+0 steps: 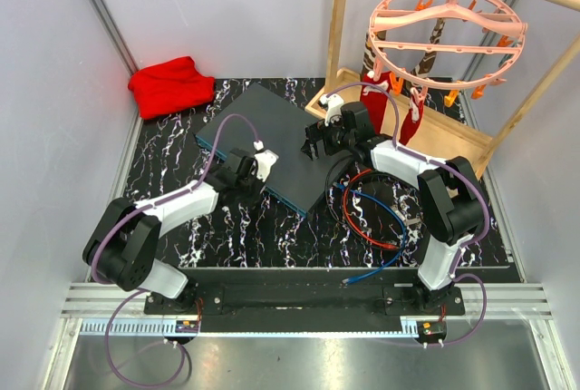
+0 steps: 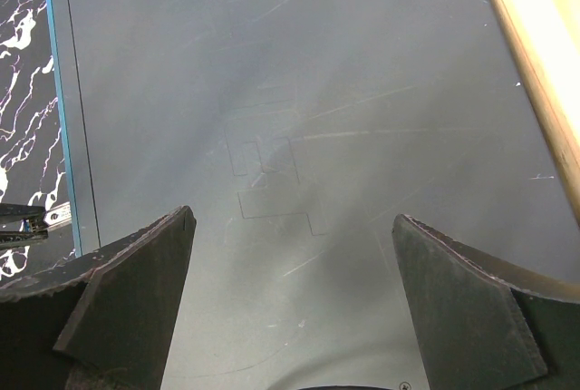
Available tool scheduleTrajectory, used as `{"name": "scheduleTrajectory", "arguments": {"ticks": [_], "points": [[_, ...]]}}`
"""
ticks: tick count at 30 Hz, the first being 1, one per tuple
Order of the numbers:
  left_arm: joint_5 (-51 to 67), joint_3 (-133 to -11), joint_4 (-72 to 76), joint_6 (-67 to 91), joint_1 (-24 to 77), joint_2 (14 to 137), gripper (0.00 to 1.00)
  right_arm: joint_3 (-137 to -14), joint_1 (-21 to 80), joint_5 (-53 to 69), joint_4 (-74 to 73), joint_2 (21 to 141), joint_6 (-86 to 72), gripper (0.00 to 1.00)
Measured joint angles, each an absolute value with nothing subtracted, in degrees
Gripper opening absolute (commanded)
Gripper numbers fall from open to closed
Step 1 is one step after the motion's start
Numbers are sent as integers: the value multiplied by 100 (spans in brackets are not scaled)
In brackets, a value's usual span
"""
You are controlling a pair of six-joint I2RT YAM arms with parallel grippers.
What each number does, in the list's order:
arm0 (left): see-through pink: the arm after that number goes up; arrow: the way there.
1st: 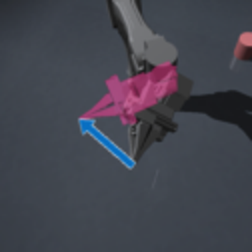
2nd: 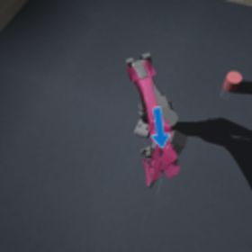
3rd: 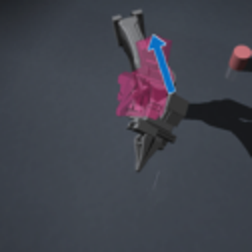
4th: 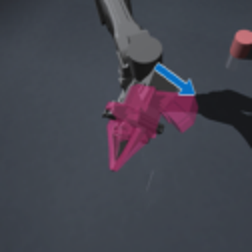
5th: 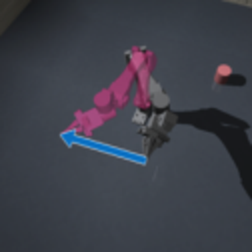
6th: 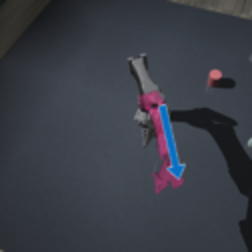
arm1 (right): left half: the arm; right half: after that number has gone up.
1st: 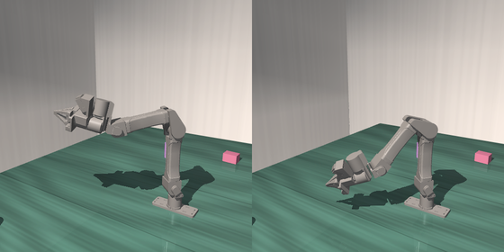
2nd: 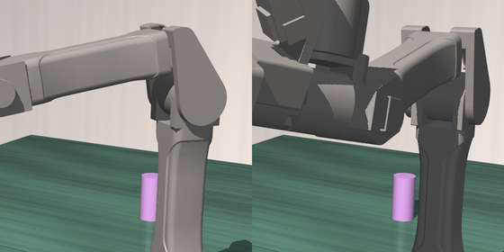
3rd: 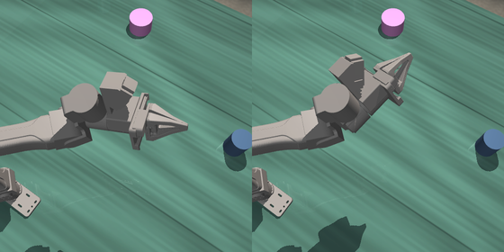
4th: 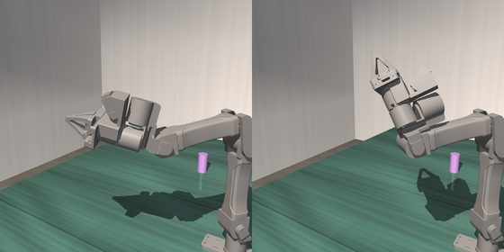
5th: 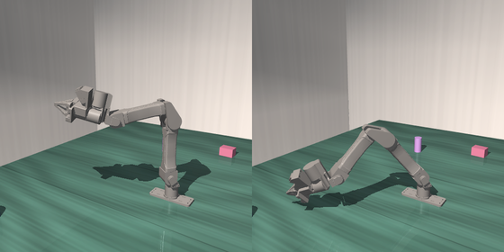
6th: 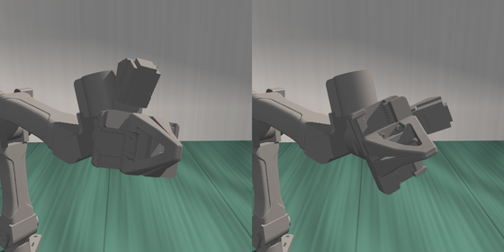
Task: Insert the plug into the switch port
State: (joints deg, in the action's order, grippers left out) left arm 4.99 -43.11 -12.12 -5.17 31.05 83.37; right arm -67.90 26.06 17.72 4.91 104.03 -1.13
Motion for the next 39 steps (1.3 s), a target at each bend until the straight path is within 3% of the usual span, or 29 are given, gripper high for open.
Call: {"name": "scheduleTrajectory", "arguments": {"ticks": [39], "points": [[556,-3874,-611,-482,3118,7955,0,-6777,2604,1920,620,10403,-113,100]]}}
